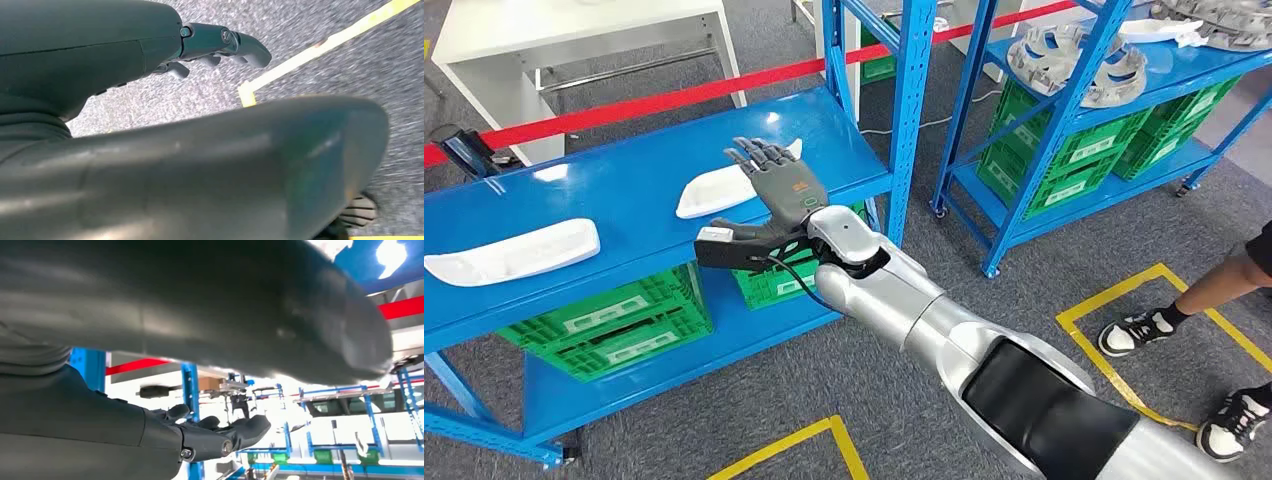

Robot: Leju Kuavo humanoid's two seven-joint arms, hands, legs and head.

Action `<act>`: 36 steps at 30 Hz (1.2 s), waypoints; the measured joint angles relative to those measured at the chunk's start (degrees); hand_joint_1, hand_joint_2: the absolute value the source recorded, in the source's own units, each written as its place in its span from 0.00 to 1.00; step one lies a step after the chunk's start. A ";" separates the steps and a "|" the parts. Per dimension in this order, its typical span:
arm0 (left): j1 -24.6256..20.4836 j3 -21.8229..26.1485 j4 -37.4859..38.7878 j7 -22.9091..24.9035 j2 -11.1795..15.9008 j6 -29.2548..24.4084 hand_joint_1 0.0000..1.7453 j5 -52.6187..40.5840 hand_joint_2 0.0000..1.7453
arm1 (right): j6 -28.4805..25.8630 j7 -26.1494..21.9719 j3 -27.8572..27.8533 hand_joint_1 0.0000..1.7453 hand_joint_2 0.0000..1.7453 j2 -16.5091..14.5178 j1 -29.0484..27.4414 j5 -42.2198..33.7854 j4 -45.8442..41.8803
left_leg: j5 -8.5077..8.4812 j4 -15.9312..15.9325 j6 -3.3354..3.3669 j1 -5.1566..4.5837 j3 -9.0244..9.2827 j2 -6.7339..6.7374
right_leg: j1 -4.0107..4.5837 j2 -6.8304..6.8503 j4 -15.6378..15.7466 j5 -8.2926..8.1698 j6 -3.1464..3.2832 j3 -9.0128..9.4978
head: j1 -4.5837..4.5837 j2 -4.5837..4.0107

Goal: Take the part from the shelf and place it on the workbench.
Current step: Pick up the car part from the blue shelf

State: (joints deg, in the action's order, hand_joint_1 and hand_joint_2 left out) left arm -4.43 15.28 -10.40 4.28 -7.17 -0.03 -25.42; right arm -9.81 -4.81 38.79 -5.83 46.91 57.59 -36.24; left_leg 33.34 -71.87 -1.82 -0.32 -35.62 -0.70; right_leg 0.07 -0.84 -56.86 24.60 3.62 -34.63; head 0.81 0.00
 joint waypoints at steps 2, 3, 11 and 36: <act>0.14 0.00 0.01 0.03 0.01 -0.02 0.00 0.02 0.00 | 0.00 0.09 0.19 0.00 0.00 -0.09 -0.22 -0.02 0.00 | 1.76 -1.51 -0.27 0.27 -1.92 0.06 | -0.14 -0.02 -0.02 0.64 -0.12 0.72 | -0.01 0.00; 0.27 0.00 0.02 0.07 0.03 -0.04 0.00 0.04 0.00 | 0.01 0.18 0.36 0.00 0.00 -0.17 -0.41 -0.06 0.00 | 2.70 -2.09 -0.58 0.52 -3.35 0.13 | -0.29 -0.05 -0.06 1.30 -0.28 1.47 | -0.01 0.00; 0.49 0.00 0.09 0.17 -0.04 -0.33 0.00 0.04 0.00 | -0.05 0.78 0.85 0.00 0.00 -0.77 -0.64 -0.70 0.06 | -8.97 13.46 0.36 1.36 -0.91 1.00 | -0.62 -0.12 -1.41 6.29 -3.04 6.05 | -0.21 0.00; -0.05 0.07 0.00 -0.01 -0.21 -1.70 0.00 -0.33 0.00 | 1.07 -0.26 2.06 0.00 0.75 0.13 -2.18 -2.67 1.92 | -2.10 3.89 -1.31 1.06 -1.40 0.41 | -0.31 0.16 -1.27 1.51 -0.48 0.58 | 0.09 0.00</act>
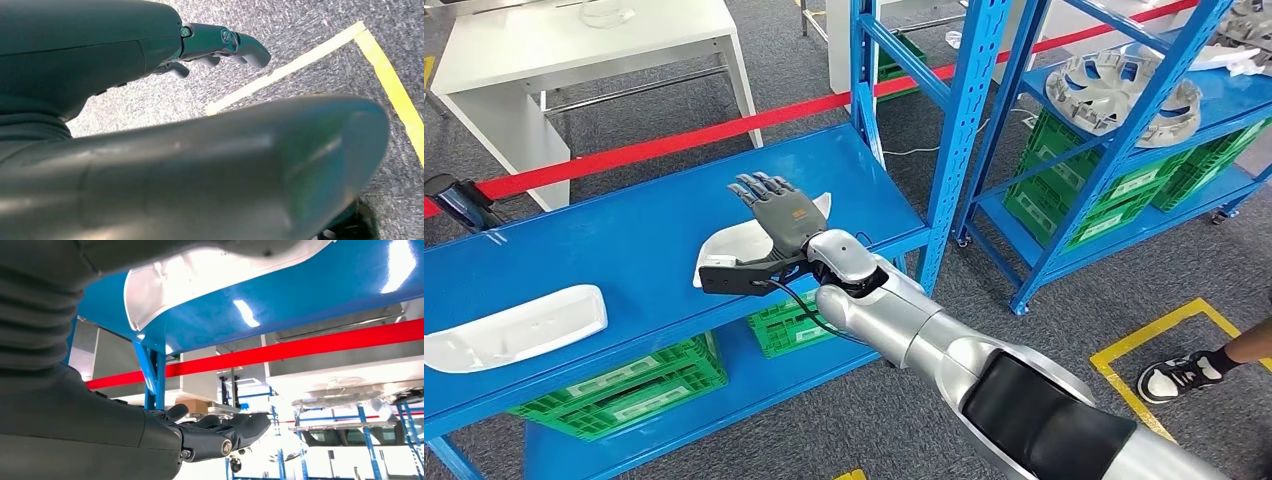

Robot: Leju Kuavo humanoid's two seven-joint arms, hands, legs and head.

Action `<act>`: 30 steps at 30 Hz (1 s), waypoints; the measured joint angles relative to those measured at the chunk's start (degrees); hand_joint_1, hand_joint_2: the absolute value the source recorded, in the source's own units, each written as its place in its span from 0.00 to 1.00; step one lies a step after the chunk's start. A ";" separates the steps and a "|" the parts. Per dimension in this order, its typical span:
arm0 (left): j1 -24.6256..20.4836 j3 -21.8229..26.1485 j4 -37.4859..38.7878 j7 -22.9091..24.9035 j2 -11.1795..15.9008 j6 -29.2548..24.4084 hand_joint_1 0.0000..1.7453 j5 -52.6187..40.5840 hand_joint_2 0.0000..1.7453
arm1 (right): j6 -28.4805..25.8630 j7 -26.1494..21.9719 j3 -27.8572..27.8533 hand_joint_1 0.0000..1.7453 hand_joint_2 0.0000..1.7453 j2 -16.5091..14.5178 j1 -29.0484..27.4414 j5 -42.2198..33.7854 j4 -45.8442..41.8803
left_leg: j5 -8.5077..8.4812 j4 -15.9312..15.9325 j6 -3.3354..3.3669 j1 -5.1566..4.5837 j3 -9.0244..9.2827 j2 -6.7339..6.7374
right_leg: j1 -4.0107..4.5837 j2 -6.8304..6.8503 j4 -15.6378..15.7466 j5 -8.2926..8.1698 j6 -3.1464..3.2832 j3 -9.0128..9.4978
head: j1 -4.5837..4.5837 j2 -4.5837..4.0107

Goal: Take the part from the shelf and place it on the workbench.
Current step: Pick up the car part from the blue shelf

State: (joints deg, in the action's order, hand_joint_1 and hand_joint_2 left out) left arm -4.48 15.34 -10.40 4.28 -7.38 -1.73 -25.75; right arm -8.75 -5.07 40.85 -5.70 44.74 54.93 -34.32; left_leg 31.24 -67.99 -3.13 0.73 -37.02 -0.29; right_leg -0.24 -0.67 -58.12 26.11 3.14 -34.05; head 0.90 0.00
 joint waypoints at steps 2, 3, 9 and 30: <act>-0.06 0.14 0.01 -0.06 0.02 -0.02 0.00 0.06 0.00 | 0.04 -0.12 0.04 0.00 0.25 -0.22 -0.01 -0.12 0.28 | -3.36 7.03 0.34 -0.08 2.33 0.06 | 0.05 -0.06 -0.29 0.47 -0.47 0.37 | -0.02 0.00; -0.12 0.23 0.01 -0.10 0.02 -0.02 0.00 0.10 0.00 | 0.08 -0.19 0.06 0.00 0.00 -0.34 -0.06 -0.16 0.41 | -4.00 8.99 0.68 -0.17 3.04 0.11 | 0.13 -0.08 -0.40 0.68 -0.78 0.36 | -0.02 0.00; 0.01 0.93 0.00 0.12 -0.05 -0.01 0.00 0.37 0.00 | 0.14 -0.25 0.57 0.00 0.00 -0.63 -0.49 -0.32 1.05 | -4.91 9.87 1.27 -0.18 3.43 -0.11 | 0.56 0.02 -0.35 0.70 0.64 0.31 | -0.02 0.00; -0.03 1.36 0.00 0.36 -0.21 0.56 0.00 -0.11 0.00 | -0.23 -0.81 1.16 0.00 0.00 -1.38 -1.80 -0.44 1.84 | -2.76 9.98 2.97 0.33 5.77 0.02 | -1.00 0.49 -8.07 1.20 -3.99 -5.48 | 0.13 0.00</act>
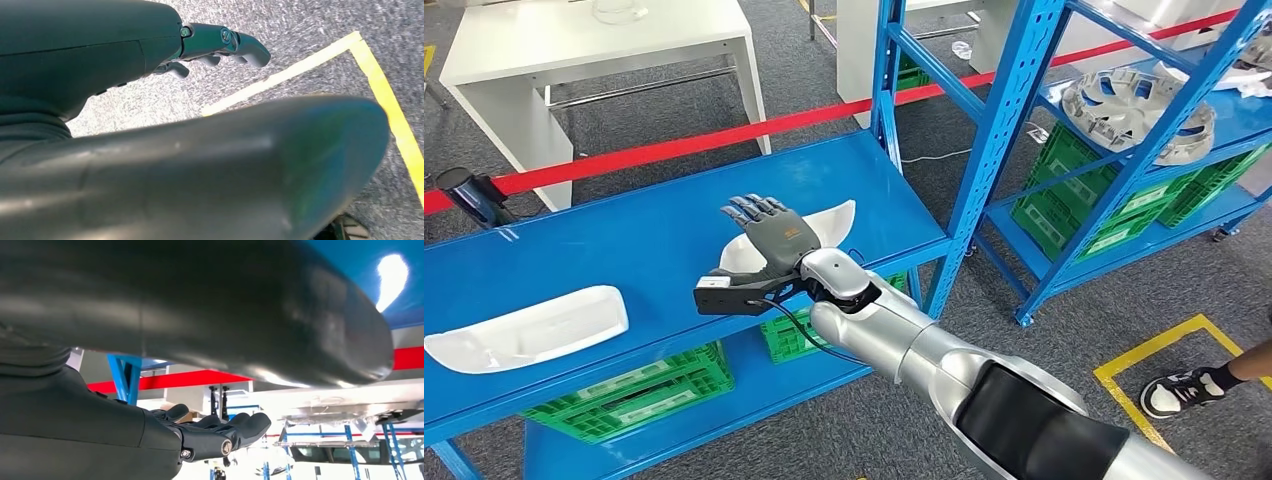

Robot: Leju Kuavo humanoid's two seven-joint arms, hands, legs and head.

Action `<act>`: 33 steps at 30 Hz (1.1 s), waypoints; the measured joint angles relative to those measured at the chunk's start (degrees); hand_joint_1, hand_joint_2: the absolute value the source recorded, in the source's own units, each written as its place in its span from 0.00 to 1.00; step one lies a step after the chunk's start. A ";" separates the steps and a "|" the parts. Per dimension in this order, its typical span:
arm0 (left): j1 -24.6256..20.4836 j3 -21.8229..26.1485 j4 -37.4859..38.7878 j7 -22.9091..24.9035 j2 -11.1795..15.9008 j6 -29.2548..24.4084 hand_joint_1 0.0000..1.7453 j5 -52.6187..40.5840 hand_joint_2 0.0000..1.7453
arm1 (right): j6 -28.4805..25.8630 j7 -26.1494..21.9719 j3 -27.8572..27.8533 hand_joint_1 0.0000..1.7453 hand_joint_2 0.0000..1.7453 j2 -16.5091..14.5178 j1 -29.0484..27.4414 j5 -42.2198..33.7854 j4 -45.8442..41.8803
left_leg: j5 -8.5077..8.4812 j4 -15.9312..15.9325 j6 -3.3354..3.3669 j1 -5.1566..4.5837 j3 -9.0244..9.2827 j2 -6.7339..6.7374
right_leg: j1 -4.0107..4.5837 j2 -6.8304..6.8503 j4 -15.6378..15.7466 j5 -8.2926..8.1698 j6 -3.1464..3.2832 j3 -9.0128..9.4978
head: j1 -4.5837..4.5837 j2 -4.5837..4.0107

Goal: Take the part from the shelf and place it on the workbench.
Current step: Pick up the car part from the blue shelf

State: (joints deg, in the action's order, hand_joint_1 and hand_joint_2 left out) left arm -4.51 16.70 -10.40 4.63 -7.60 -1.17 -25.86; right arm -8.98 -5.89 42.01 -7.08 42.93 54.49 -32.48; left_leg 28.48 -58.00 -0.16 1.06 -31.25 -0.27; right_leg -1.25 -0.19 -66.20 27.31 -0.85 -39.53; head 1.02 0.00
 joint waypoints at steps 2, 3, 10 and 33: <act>-0.11 0.00 0.00 -0.01 0.01 -0.01 0.00 -0.06 0.00 | 0.00 -0.08 0.11 0.00 0.00 -0.02 -0.04 0.00 0.02 | 0.58 -0.38 -0.90 0.17 0.25 0.00 | 0.21 0.11 5.64 -1.50 0.20 2.25 | 0.06 0.00; -0.13 0.00 0.00 -0.05 0.02 -0.04 0.00 -0.09 0.00 | 0.01 -0.09 0.17 0.00 0.00 -0.02 -0.16 0.00 0.02 | 0.75 -0.52 -1.37 0.11 0.31 0.01 | 0.35 0.12 6.44 -1.32 0.55 2.53 | 0.10 0.00; -0.24 0.02 0.00 -0.39 0.12 -0.62 0.00 -0.16 0.00 | 0.06 -0.71 0.39 0.00 1.00 -0.23 -1.03 -0.18 -0.46 | 0.93 0.48 -1.23 -0.02 1.31 0.04 | 0.39 -0.27 6.40 -1.40 1.94 2.87 | 0.12 0.00; -0.55 0.02 0.00 0.16 0.05 -0.54 0.00 -2.56 0.00 | 4.55 2.72 1.81 0.00 1.00 -0.65 -5.15 -1.26 -6.51 | 1.07 1.22 -2.86 0.06 1.96 0.09 | 0.59 -0.20 6.74 -1.28 2.33 3.53 | 0.16 0.00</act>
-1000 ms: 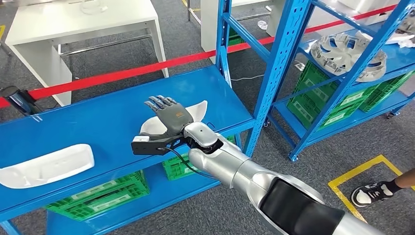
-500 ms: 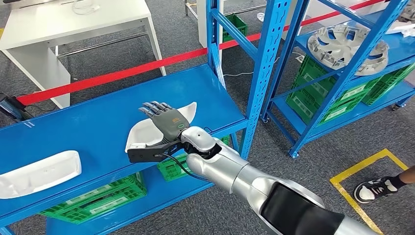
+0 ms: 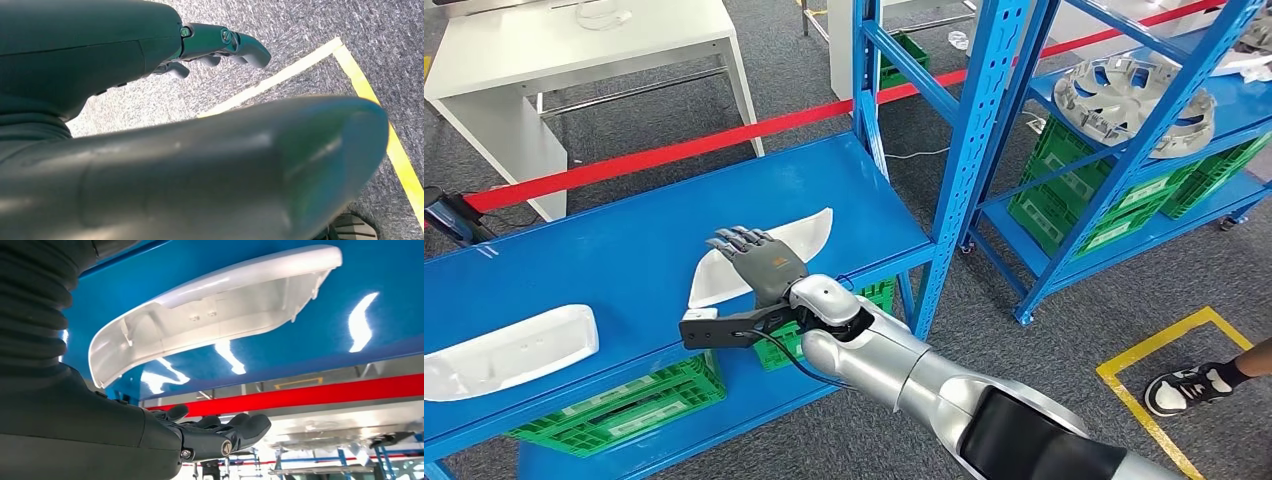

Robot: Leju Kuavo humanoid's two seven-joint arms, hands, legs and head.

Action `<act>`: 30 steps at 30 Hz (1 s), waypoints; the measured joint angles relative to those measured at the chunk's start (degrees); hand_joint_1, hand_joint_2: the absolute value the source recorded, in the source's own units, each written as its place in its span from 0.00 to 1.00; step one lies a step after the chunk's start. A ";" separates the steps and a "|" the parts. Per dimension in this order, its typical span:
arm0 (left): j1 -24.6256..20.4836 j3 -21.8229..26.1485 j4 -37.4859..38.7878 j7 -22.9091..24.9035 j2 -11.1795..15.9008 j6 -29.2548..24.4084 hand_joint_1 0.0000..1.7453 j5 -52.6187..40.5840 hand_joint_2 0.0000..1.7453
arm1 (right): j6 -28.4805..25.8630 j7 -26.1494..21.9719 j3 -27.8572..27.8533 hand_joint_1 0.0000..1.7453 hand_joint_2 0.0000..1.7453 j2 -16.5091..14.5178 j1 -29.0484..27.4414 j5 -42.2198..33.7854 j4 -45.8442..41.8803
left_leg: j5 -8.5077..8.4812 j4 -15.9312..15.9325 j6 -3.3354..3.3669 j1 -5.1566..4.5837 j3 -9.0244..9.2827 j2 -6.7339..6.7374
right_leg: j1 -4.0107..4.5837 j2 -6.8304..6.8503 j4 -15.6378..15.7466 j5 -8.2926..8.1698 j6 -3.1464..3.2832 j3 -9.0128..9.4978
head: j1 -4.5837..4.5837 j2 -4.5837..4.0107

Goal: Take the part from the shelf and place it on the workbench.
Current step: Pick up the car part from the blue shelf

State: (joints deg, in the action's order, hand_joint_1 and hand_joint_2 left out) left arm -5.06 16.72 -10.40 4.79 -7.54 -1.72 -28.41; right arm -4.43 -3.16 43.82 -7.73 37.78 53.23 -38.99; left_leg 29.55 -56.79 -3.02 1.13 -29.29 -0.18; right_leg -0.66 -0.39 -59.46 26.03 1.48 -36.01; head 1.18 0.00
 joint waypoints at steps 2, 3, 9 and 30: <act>-0.03 0.00 0.00 0.24 -0.01 0.05 0.00 -0.22 0.00 | -0.33 0.86 0.01 0.00 1.00 0.04 0.01 0.24 0.69 | 0.02 -0.02 0.03 0.00 0.00 0.00 | 0.00 0.00 0.03 -0.01 -0.02 0.03 | 0.00 0.00; -0.04 0.00 0.00 0.37 -0.02 0.10 0.00 -0.33 0.00 | -0.57 1.26 0.01 0.00 1.00 0.08 0.02 0.37 1.14 | 0.02 -0.03 0.03 0.00 0.00 0.00 | 0.00 0.00 0.04 -0.02 -0.03 0.04 | 0.00 0.00; -0.13 0.00 0.00 0.67 -0.02 0.51 0.00 -0.46 0.00 | -1.48 2.39 0.01 0.00 1.00 0.15 0.20 0.78 3.39 | 0.05 -0.03 0.07 0.00 0.01 0.00 | 0.00 0.01 0.07 -0.03 -0.05 0.06 | -0.01 0.00; -0.12 0.31 0.00 -0.25 -0.20 -0.03 0.00 -0.80 0.00 | -2.38 0.67 0.01 0.00 1.00 -0.76 4.89 0.51 11.76 | 0.05 -0.04 0.08 0.00 0.01 -0.01 | -0.01 0.03 0.07 -0.03 -0.05 0.10 | -0.01 0.00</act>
State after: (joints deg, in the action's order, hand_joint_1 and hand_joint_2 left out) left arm -5.18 17.03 -10.40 4.54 -7.74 -1.74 -29.22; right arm -6.81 -2.50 43.82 -8.49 42.67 53.74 -27.23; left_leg 29.60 -56.83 -2.95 1.13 -29.28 -0.19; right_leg -0.67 -0.36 -59.39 26.00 1.43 -35.91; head 1.17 0.00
